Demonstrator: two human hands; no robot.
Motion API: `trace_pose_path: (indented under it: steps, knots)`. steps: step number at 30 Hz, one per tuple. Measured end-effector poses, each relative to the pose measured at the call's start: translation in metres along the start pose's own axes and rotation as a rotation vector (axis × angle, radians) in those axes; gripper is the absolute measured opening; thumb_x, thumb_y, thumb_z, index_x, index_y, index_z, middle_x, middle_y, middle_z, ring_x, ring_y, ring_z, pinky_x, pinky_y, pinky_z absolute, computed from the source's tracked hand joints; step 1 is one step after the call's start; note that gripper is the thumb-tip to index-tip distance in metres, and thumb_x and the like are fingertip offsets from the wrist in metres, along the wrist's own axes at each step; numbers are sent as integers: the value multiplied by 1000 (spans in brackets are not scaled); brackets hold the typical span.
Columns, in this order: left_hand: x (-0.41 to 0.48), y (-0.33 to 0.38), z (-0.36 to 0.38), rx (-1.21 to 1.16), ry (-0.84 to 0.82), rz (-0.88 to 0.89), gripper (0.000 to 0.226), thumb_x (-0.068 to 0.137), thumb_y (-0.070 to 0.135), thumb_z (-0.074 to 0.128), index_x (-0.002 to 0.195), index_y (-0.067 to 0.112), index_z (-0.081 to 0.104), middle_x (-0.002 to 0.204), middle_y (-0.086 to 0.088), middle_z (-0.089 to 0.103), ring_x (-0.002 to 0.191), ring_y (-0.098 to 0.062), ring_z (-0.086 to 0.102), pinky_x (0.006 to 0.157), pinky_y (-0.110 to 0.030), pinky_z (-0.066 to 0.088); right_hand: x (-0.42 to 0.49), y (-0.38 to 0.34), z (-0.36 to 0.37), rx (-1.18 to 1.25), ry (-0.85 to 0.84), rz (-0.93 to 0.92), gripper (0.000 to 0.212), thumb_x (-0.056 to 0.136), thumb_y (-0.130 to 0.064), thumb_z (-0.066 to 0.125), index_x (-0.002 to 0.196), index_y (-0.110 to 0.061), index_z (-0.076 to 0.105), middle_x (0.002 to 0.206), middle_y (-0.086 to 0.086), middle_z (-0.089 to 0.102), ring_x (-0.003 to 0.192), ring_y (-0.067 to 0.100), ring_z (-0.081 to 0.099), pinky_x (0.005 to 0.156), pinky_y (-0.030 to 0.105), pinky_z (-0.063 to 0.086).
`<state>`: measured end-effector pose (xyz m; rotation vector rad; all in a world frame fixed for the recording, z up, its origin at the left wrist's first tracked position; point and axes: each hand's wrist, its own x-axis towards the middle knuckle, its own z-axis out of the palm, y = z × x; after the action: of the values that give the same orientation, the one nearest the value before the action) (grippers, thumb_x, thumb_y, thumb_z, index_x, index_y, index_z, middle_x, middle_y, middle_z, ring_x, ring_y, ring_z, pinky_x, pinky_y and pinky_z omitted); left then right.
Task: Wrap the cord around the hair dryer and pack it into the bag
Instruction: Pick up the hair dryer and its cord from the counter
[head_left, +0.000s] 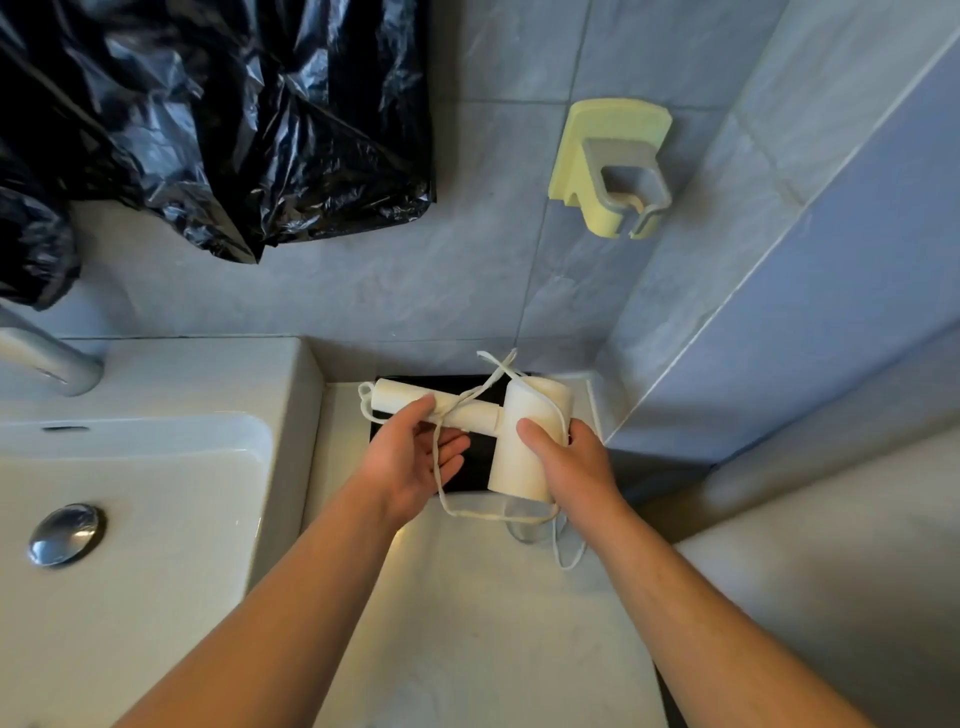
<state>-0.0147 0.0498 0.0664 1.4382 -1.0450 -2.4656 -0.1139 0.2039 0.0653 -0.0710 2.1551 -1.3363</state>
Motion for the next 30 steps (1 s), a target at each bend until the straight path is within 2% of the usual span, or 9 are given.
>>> trace_pose_path:
  steps: [6, 10, 13, 15, 18, 21, 26, 28, 30]
  knots:
    - [-76, -8, -16, -88, -86, 147, 46, 94, 43, 50, 109, 2, 63, 90, -19, 71, 89, -34, 67, 93, -46, 49, -58, -1, -27, 102, -118, -54, 41, 83, -39, 66, 116, -20, 51, 102, 0, 61, 90, 18, 61, 64, 31, 50]
    - [-110, -5, -44, -239, -174, 183, 69, 88, 61, 44, 109, 0, 69, 103, -25, 70, 88, -38, 69, 73, -41, 59, -91, 0, -49, 116, -173, -129, 38, 83, -36, 67, 116, -20, 54, 104, 2, 64, 91, 18, 63, 62, 28, 50]
    - [-138, 1, -59, 30, -293, 137, 56, 80, 49, 59, 93, -3, 76, 99, -28, 68, 81, -35, 70, 66, -37, 61, -110, -1, -62, 79, -245, -186, 49, 70, -45, 66, 114, -24, 56, 104, 3, 65, 92, 19, 63, 65, 29, 51]
    - [-157, 6, -64, 349, -460, 75, 52, 69, 38, 76, 102, -3, 74, 102, -29, 66, 80, -32, 70, 66, -34, 60, -122, -2, -68, 39, -308, -231, 45, 68, -45, 65, 109, -28, 56, 104, 2, 65, 93, 20, 64, 67, 32, 54]
    - [-183, 7, -56, 807, -598, -23, 55, 73, 32, 72, 114, -4, 61, 102, -24, 67, 77, -30, 66, 65, -33, 56, -137, -6, -73, -20, -361, -292, 43, 68, -45, 65, 108, -32, 54, 104, 0, 63, 93, 19, 63, 68, 31, 55]
    - [-202, -2, -42, 1076, -477, 46, 45, 78, 37, 69, 104, 2, 58, 86, -16, 67, 70, -28, 64, 63, -33, 53, -149, -6, -78, -78, -355, -338, 42, 69, -47, 65, 107, -32, 56, 102, -1, 64, 92, 19, 64, 70, 33, 56]
    - [-225, -26, -40, 1119, -288, 246, 27, 86, 30, 67, 94, 4, 62, 77, -11, 67, 67, -25, 66, 65, -36, 54, -156, -5, -93, -194, -262, -454, 35, 89, -40, 59, 123, -31, 58, 108, -9, 65, 96, 10, 61, 73, 25, 48]
    - [-231, -34, -41, 1155, -200, 318, 24, 92, 25, 64, 96, 2, 63, 76, -11, 66, 66, -23, 65, 65, -35, 54, -158, -9, -99, -259, -136, -525, 14, 94, -34, 53, 96, -27, 65, 90, -5, 66, 81, 13, 59, 64, 25, 43]
    - [-237, -39, -43, 1169, -130, 375, 23, 91, 24, 65, 93, 1, 64, 69, -8, 65, 61, -20, 64, 59, -32, 52, -161, -12, -103, -245, -41, -577, 24, 97, -32, 49, 78, -25, 63, 77, -1, 66, 66, 16, 56, 59, 27, 42]
